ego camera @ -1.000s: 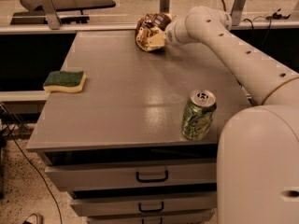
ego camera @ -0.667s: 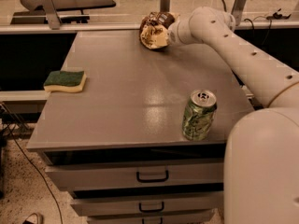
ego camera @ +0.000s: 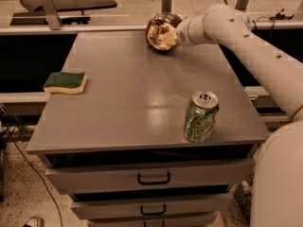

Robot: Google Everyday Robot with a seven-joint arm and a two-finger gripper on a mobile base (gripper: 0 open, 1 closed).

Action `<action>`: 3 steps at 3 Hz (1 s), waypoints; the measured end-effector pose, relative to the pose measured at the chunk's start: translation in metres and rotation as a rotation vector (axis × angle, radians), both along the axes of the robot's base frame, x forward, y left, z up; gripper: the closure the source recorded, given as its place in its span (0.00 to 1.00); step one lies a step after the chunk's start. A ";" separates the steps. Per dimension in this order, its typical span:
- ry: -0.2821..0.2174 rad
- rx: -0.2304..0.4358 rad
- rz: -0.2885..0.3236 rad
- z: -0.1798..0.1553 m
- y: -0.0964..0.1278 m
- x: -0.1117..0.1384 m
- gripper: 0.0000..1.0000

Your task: Move brown chip bag near green can

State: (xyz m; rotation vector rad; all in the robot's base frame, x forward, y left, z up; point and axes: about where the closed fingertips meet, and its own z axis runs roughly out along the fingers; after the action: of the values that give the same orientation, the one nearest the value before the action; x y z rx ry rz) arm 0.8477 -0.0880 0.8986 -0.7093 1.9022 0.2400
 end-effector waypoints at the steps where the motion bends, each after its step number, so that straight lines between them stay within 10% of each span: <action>1: -0.027 0.010 0.069 0.010 -0.004 -0.023 1.00; 3: -0.079 0.006 0.249 0.021 -0.012 -0.074 1.00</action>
Offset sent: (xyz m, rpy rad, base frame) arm -0.0797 -0.0145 0.0243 0.0126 -0.0948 0.2660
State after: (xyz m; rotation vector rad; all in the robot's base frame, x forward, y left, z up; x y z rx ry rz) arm 0.7740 -0.1003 0.9200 -0.9392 1.7362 0.3687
